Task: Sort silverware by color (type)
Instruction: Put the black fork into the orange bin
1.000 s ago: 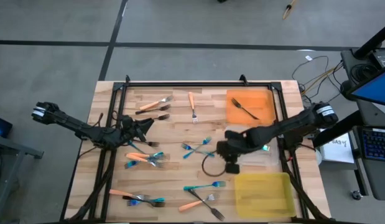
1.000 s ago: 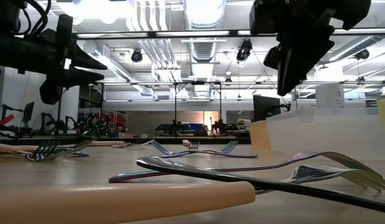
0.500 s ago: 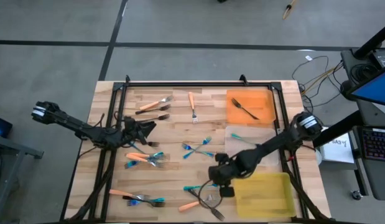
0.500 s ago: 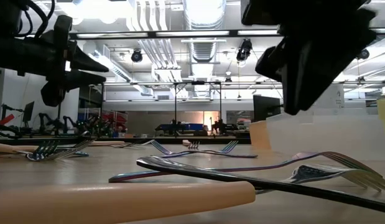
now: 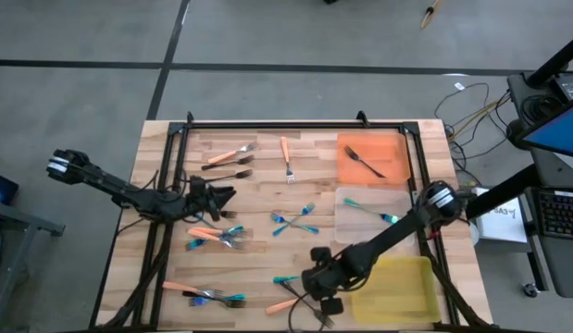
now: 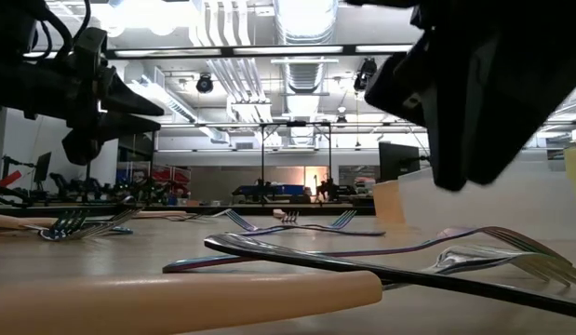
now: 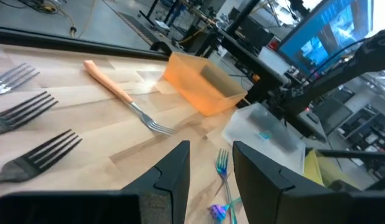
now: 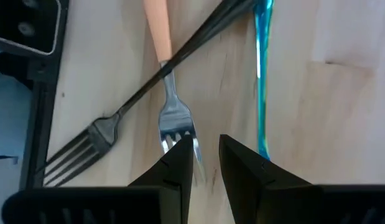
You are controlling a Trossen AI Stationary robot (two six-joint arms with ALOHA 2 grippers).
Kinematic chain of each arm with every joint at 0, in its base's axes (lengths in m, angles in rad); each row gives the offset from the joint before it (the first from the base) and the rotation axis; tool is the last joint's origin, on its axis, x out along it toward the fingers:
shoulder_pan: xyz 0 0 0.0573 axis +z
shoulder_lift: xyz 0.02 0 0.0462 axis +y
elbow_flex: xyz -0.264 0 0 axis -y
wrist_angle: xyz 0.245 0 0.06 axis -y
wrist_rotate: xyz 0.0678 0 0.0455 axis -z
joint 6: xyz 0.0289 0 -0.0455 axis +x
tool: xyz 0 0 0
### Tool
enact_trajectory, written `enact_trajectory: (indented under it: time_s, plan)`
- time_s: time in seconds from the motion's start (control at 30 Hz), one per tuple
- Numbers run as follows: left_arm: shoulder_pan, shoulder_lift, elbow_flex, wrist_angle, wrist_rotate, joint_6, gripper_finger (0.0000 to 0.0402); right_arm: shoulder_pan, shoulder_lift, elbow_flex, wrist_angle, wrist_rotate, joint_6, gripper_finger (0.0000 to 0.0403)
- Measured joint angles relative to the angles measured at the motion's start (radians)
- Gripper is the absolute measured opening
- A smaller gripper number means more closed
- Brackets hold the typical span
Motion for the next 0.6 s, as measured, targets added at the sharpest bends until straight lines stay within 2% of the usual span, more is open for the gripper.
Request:
enact_trajectory:
  time_s: [0.3, 0.47, 0.6]
  plan:
    - [0.0, 0.01, 0.0, 0.001, 0.032, 0.0, 0.0103, 0.003, 0.059, 0.058, 0.004, -0.026, 0.042, 0.0068]
    - [0.0, 0.008, 0.0, 0.002, 0.034, 0.0, 0.0103, 0.003, 0.066, 0.076, 0.074, -0.026, 0.067, 0.0068]
    - [0.0, 0.007, 0.0, 0.013, 0.058, 0.0, 0.0103, 0.001, 0.072, 0.076, 0.138, -0.021, 0.168, 0.0068]
